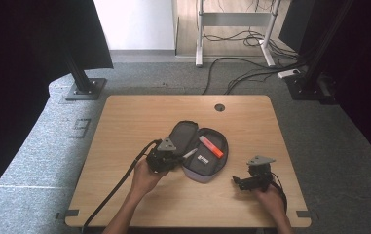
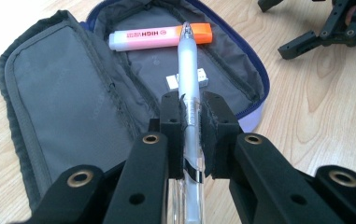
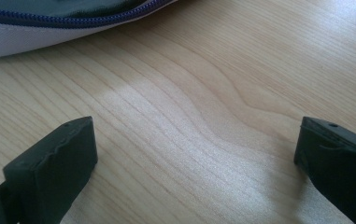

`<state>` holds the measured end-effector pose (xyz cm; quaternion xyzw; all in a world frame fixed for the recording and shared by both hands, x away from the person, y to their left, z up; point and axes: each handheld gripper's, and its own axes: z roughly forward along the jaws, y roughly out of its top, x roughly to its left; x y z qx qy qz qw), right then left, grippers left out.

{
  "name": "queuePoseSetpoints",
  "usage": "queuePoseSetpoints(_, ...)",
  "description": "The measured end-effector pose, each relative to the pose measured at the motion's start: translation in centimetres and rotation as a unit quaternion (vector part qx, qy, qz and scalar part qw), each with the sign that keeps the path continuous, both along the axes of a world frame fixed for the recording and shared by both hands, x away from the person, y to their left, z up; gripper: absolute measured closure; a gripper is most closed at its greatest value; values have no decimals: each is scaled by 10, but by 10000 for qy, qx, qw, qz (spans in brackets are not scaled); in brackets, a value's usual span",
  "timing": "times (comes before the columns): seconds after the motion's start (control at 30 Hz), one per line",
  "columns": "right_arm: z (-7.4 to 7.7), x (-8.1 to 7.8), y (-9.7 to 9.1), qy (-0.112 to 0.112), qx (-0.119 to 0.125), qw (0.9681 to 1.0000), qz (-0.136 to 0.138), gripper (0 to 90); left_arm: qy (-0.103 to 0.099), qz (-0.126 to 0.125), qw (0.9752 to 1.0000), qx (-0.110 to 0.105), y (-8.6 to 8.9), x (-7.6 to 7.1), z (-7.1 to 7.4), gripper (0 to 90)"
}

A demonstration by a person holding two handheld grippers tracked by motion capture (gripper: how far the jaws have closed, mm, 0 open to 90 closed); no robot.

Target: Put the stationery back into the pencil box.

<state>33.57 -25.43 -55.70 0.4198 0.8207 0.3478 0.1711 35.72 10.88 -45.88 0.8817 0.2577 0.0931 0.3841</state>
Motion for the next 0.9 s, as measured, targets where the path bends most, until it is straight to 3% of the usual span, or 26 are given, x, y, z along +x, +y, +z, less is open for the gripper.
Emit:
queuePoseSetpoints(0.17,0,0,0,0,0,10000,-1,0,40,-32,10000,-79,-6,8,2,796)
queuePoseSetpoints(0.5,0,0,0,0,2,10000,-6,0,69,-59,9999,48,-21,23,5,796)
queuePoseSetpoints(0.9,0,0,0,-4,1,10000,-2,0,94,-128,9999,25,-43,40,10,796)
